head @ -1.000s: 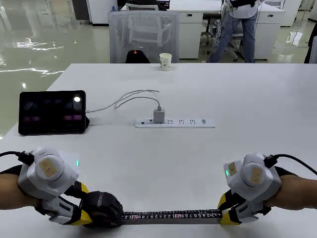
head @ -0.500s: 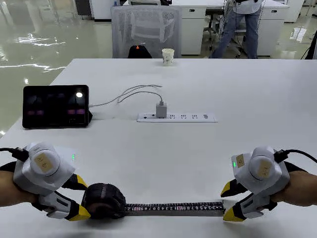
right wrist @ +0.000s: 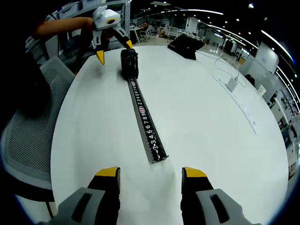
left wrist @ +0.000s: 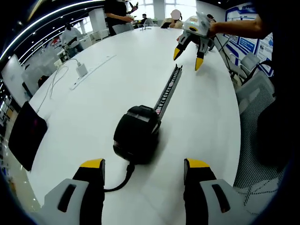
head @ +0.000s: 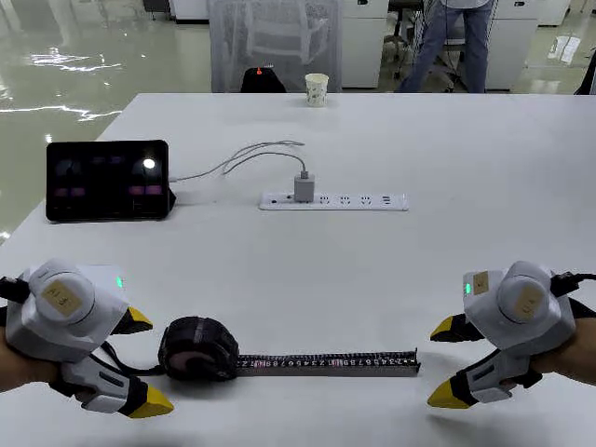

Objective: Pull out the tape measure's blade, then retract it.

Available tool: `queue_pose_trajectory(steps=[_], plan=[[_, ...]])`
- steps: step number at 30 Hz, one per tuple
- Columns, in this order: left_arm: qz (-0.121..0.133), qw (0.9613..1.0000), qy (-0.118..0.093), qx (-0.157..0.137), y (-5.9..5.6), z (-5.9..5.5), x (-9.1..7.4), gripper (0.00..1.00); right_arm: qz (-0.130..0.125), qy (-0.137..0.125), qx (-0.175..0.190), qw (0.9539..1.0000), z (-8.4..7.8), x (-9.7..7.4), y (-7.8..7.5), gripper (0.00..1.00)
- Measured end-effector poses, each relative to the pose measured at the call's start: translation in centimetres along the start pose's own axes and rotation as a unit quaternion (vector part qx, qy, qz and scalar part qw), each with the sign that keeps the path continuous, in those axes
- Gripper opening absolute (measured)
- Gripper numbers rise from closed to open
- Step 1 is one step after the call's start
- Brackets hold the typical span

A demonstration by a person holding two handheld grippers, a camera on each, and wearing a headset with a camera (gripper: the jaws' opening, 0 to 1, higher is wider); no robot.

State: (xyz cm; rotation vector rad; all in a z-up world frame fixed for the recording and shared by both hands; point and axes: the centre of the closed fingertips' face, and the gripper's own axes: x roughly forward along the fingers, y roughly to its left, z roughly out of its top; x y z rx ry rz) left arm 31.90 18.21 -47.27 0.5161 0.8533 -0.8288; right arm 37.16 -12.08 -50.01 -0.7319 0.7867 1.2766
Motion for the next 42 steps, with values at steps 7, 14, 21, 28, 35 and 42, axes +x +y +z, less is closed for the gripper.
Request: queue_pose_trajectory(steps=[7, 14, 21, 28, 35, 42], plan=[[0.012, 0.9992, -0.029, -0.027, -1.3, 0.5, -0.8, 0.73, -0.017, -0.025, 0.026, 0.9992, 0.5, -1.0, 0.6, 0.59], [0.029, 0.9969, -0.047, -0.056, -2.1, 0.8, -1.4, 0.81, -0.030, -0.045, 0.050, 0.9973, 1.0, -1.9, 1.6, 0.67], [0.043, 0.9944, -0.063, -0.073, -2.8, 1.0, -1.9, 0.87, -0.040, -0.064, 0.071, 0.9946, 1.2, -2.4, 2.8, 0.74], [0.063, 0.9884, -0.090, -0.105, -3.5, 1.2, -2.6, 0.89, -0.056, -0.093, 0.102, 0.9889, 1.6, -2.8, 4.0, 0.79], [0.071, 0.9840, -0.105, -0.125, -4.6, 1.2, -2.8, 0.91, -0.068, -0.111, 0.122, 0.9839, 1.9, -3.0, 4.8, 0.84], [0.086, 0.9774, -0.123, -0.149, -5.3, 1.5, -3.3, 0.93, -0.084, -0.133, 0.141, 0.9776, 2.3, -3.2, 5.5, 0.89]])
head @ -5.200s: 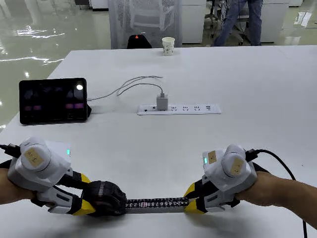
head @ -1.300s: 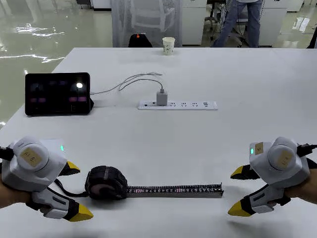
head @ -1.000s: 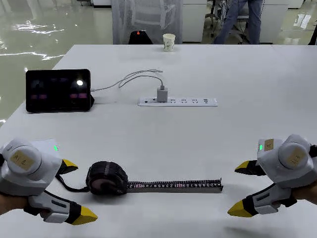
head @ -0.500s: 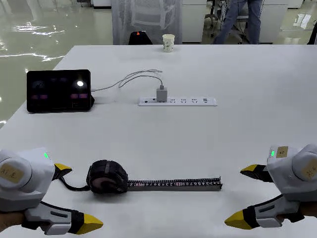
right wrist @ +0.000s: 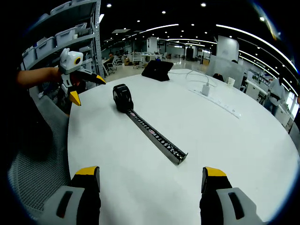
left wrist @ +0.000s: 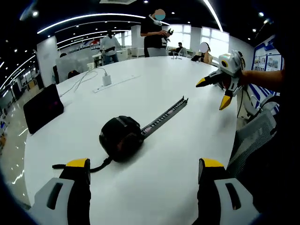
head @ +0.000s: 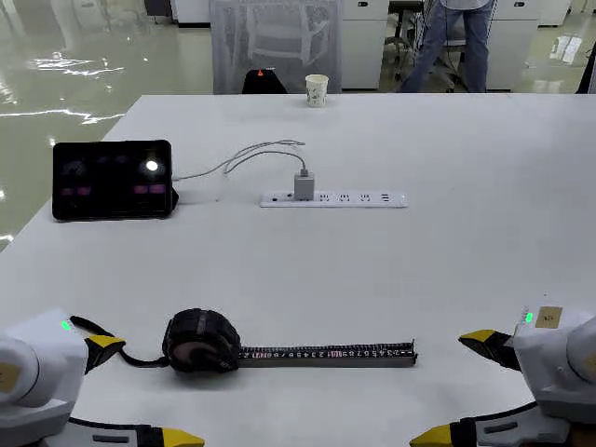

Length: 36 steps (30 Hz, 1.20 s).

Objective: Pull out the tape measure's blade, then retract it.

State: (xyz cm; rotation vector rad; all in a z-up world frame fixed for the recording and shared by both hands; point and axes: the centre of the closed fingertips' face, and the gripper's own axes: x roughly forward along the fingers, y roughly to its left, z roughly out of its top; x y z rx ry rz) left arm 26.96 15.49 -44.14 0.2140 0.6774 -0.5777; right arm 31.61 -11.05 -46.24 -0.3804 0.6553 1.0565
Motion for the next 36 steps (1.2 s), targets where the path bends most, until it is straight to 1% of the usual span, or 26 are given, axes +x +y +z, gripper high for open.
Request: queue_pose_trajectory(steps=[5, 8, 11, 14, 20, 23, 25, 28, 30, 36], plan=[[0.009, 0.9998, -0.010, -0.013, -0.3, 0.0, -0.1, 0.94, -0.010, -0.018, 0.018, 0.9996, 0.3, -0.2, 0.4, 0.92], [0.012, 0.9997, -0.014, -0.018, -0.6, 0.0, -0.1, 0.95, -0.015, -0.025, 0.022, 0.9993, 0.5, -0.3, 0.8, 0.93], [0.013, 0.9995, -0.018, -0.023, -0.8, 0.0, -0.1, 0.95, -0.019, -0.029, 0.026, 0.9990, 0.6, -0.3, 1.1, 0.94], [0.014, 0.9992, -0.026, -0.025, -1.3, 0.2, -0.1, 0.96, -0.025, -0.036, 0.035, 0.9984, 0.6, -0.3, 1.3, 0.94], [0.016, 0.9988, -0.032, -0.032, -1.9, 0.3, -0.1, 0.96, -0.037, -0.044, 0.045, 0.9973, 0.9, -0.3, 1.9, 0.97], [0.020, 0.9984, -0.040, -0.035, -2.2, 0.5, -0.2, 0.96, -0.044, -0.051, 0.053, 0.9963, 1.1, -0.4, 2.0, 0.99], [0.026, 0.9980, -0.044, -0.037, -2.2, 0.5, -0.3, 0.97, -0.049, -0.055, 0.056, 0.9957, 1.3, -0.5, 2.1, 0.99], [0.032, 0.9971, -0.054, -0.043, -2.4, 0.8, -0.5, 0.97, -0.055, -0.060, 0.060, 0.9949, 1.5, -0.5, 2.3, 0.99], [0.034, 0.9968, -0.057, -0.046, -2.6, 0.8, -0.5, 0.97, -0.057, -0.063, 0.063, 0.9945, 1.6, -0.5, 2.4, 0.99], [0.040, 0.9956, -0.066, -0.054, -3.3, 1.1, -0.4, 0.98, -0.065, -0.071, 0.075, 0.9925, 2.0, -0.5, 2.9, 0.99]])
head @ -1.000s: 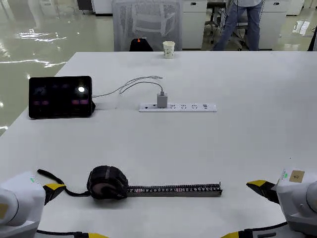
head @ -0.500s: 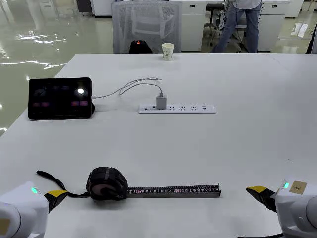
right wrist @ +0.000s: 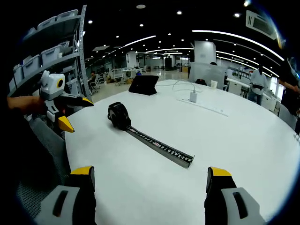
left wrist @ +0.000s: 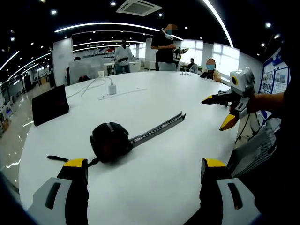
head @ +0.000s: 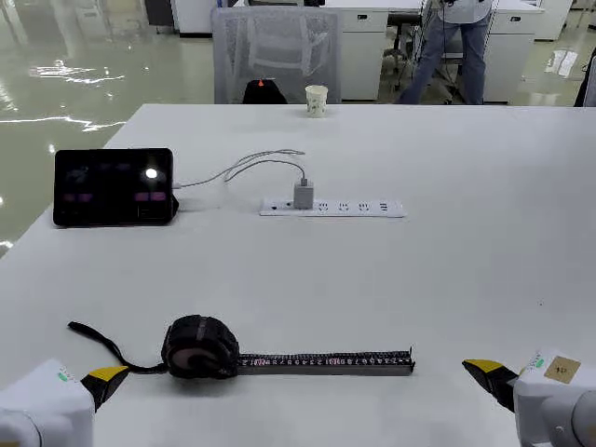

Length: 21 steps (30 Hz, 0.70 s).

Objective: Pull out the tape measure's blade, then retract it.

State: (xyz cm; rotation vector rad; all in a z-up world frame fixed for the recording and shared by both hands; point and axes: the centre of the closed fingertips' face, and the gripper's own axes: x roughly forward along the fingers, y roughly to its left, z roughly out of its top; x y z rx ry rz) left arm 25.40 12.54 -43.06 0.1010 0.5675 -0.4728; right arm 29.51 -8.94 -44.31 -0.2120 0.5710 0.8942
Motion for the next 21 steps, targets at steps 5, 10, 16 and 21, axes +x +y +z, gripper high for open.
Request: queue_pose_trajectory(steps=[5, 10, 16, 21], plan=[[0.007, 0.9999, -0.009, -0.007, -0.4, 0.5, 0.1, 0.99, -0.005, -0.003, 0.006, 1.0000, 0.2, -0.1, 0.5, 0.99], [0.016, 0.9996, -0.017, -0.016, -1.0, 0.8, 0.1, 0.99, -0.014, -0.006, 0.018, 0.9997, 0.4, -0.3, 0.6, 0.99], [0.032, 0.9991, -0.019, -0.021, -1.2, 0.8, -0.1, 0.99, -0.026, -0.014, 0.024, 0.9993, 0.9, -0.6, 0.8, 0.99], [0.046, 0.9984, -0.018, -0.028, -1.1, 0.6, -0.3, 0.99, -0.029, -0.016, 0.028, 0.9991, 1.0, -0.5, 1.3, 0.99]])
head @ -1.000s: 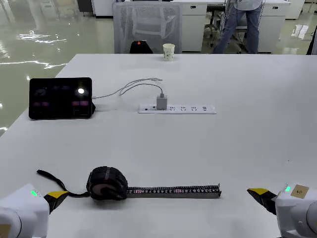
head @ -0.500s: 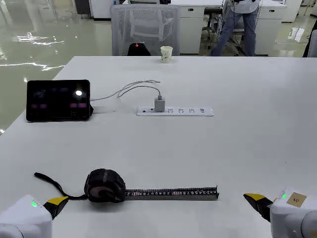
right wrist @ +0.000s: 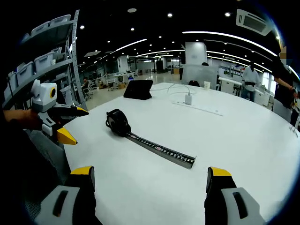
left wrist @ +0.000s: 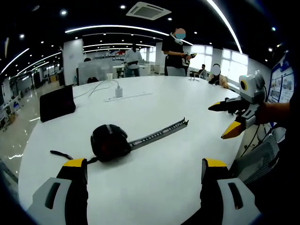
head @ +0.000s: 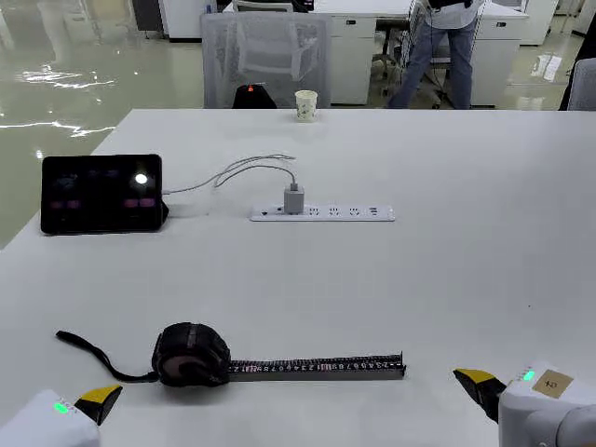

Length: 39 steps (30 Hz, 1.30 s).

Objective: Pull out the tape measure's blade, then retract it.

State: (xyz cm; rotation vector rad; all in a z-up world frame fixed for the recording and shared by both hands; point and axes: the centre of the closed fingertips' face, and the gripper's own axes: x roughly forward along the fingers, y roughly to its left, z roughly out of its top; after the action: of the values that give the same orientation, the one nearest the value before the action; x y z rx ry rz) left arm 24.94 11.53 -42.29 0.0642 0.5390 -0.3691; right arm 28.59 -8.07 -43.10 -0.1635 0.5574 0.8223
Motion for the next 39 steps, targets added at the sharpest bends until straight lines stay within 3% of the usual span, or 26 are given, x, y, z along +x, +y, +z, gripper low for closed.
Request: queue_pose_trajectory(steps=[11, 26, 39], plan=[[0.013, 0.9999, -0.002, -0.001, -0.29, 0.16, 0.08, 0.99, -0.003, -0.003, -0.001, 1.0000, 0.01, 0.07, 1.01, 0.99], [0.021, 0.9998, -0.002, -0.003, -0.59, 0.10, 0.03, 0.99, -0.014, -0.004, 0.004, 0.9999, -0.08, -0.17, 0.83, 0.99], [0.026, 0.9996, -0.003, -0.008, -0.57, 0.16, 0.11, 0.99, -0.007, -0.003, 0.002, 1.0000, -0.07, -0.10, 1.04, 0.99]])
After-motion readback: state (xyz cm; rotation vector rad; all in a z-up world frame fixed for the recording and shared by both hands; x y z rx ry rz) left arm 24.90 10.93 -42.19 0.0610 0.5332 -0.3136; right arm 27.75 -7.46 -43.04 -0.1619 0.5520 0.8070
